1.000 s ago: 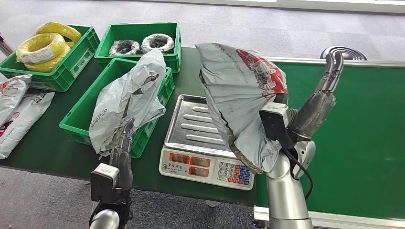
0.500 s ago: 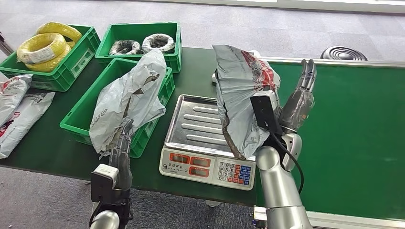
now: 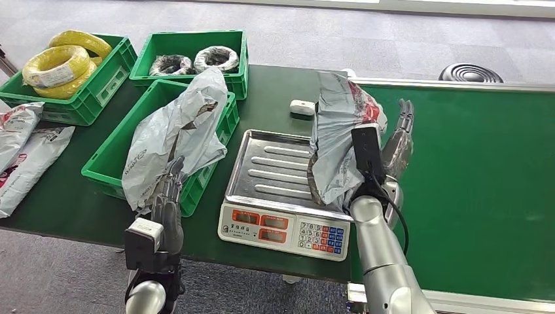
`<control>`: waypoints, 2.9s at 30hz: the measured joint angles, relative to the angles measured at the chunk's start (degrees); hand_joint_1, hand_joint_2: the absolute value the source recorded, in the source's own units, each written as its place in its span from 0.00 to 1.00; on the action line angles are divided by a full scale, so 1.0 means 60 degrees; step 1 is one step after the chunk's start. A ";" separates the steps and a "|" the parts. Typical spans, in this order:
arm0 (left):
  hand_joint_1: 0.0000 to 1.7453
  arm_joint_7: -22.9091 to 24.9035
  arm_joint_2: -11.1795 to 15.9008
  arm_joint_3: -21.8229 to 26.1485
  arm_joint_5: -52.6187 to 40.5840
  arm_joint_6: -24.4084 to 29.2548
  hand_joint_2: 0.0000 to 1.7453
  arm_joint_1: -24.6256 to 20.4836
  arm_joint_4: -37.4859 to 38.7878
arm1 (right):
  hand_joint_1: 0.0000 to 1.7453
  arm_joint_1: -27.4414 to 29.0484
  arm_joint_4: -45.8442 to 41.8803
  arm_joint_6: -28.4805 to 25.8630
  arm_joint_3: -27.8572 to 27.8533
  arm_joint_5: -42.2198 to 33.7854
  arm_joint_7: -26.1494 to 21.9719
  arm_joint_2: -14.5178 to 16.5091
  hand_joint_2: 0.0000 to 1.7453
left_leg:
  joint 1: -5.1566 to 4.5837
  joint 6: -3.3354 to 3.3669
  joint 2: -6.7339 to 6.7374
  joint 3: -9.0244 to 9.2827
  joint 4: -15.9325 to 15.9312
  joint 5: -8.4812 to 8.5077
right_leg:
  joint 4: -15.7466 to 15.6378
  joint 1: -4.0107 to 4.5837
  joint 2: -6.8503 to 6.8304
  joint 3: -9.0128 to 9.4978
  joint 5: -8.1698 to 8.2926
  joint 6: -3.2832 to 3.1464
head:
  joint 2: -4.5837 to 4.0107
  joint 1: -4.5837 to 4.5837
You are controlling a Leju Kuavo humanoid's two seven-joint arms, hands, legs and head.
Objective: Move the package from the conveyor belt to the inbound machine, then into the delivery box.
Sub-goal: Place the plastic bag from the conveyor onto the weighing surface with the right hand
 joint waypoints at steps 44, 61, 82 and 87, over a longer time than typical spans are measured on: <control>0.00 -0.0097 0.0065 -0.0030 0.0068 0.0000 0.00 -0.0006 0.0019 | 0.00 0.0154 0.0149 0.0282 -0.0172 -0.0026 -0.0153 -0.0094 1.00 | 0.0000 0.0000 0.0002 0.0002 0.0000 0.0000 | 0.0000 0.0000 0.0001 0.0000 0.0000 0.0000 | 0.0000 0.0001; 0.00 -0.0181 0.0087 -0.0030 0.0082 0.0097 0.00 0.0170 0.0016 | 0.00 0.0292 -0.0035 0.0573 -0.0108 -0.0030 -0.0142 -0.0111 1.00 | 0.0000 0.0000 0.0002 0.0002 0.0000 0.0000 | -0.0001 0.0000 0.0001 0.0001 0.0000 0.0000 | 0.0000 0.0001; 0.00 -0.0240 0.0107 -0.0003 0.0082 0.0112 0.00 0.0173 0.0016 | 0.00 0.2232 -0.6318 0.1759 0.1978 -0.2231 -0.2215 -0.0056 1.00 | 0.0000 -0.0002 0.0009 -0.0005 -0.0002 -0.0005 | -0.0002 0.0000 0.0003 -0.0009 -0.0003 -0.0001 | 0.0000 0.0000; 0.00 -0.0240 0.0116 0.0010 0.0082 0.0103 0.00 0.0176 0.0013 | 0.00 0.2478 -0.7298 0.1702 0.2359 -0.2244 -0.2197 -0.0124 1.00 | -0.0001 -0.0001 0.0008 0.0006 -0.0002 -0.0003 | -0.0002 -0.0001 0.0003 0.0007 0.0000 0.0000 | 0.0000 0.0001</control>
